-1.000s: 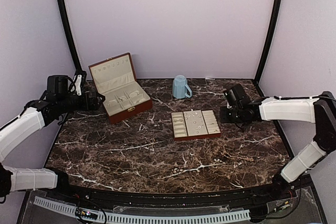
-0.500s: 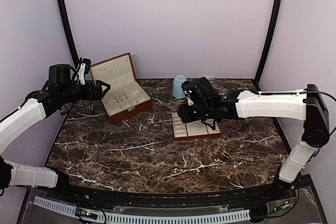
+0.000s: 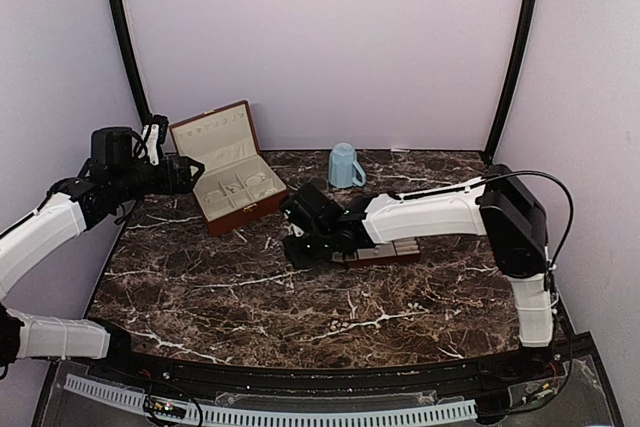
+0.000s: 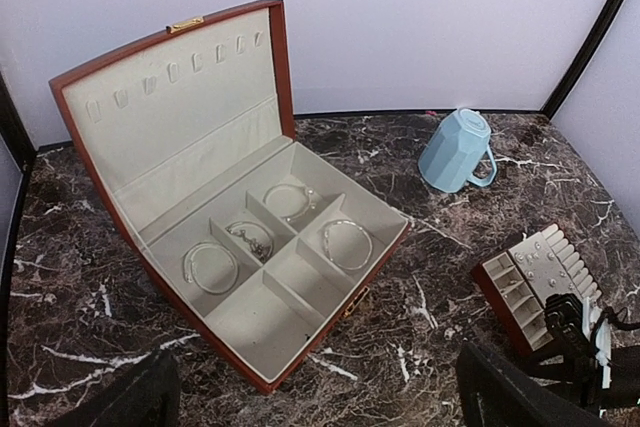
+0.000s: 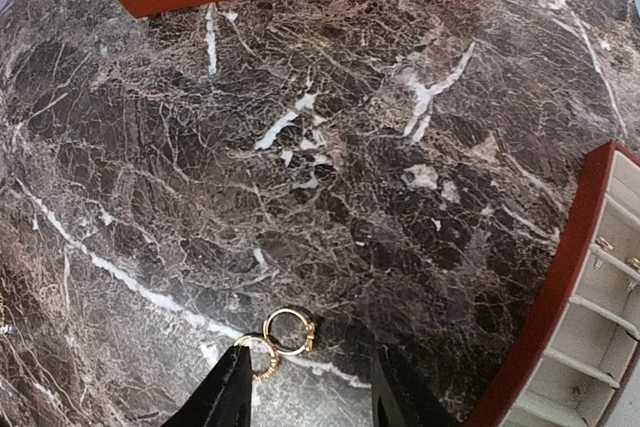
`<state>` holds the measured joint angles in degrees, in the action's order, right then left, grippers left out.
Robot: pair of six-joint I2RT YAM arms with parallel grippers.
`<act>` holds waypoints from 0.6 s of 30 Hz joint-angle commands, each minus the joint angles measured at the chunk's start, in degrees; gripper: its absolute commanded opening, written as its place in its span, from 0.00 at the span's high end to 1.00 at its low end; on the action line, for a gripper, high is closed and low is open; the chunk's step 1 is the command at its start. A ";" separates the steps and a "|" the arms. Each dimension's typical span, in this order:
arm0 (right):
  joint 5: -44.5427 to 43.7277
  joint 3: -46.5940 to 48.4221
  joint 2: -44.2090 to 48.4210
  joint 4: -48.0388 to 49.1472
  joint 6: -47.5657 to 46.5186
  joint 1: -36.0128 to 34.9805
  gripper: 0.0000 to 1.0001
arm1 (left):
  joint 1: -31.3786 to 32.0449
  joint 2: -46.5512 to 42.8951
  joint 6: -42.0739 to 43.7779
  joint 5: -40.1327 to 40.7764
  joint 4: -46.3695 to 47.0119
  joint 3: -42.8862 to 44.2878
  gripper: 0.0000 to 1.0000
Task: Organize the mixed jewelry
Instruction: Pick up the ring from the center of the board.
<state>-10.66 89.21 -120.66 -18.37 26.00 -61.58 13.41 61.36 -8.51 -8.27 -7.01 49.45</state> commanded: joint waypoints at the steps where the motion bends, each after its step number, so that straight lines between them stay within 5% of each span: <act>1: 0.99 4.95 -3.57 -1.59 -0.55 -0.32 0.58 | 0.21 -2.29 1.02 1.38 -0.43 -0.64 0.01; 18: 0.08 15.03 -12.79 -7.34 -0.59 -0.29 0.59 | 0.21 -2.83 0.95 1.32 -1.21 -0.26 0.01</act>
<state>-10.28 102.50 -132.16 -24.45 25.74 -61.56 13.41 60.07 -8.14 -7.42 -7.44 49.45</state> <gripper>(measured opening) 0.412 0.988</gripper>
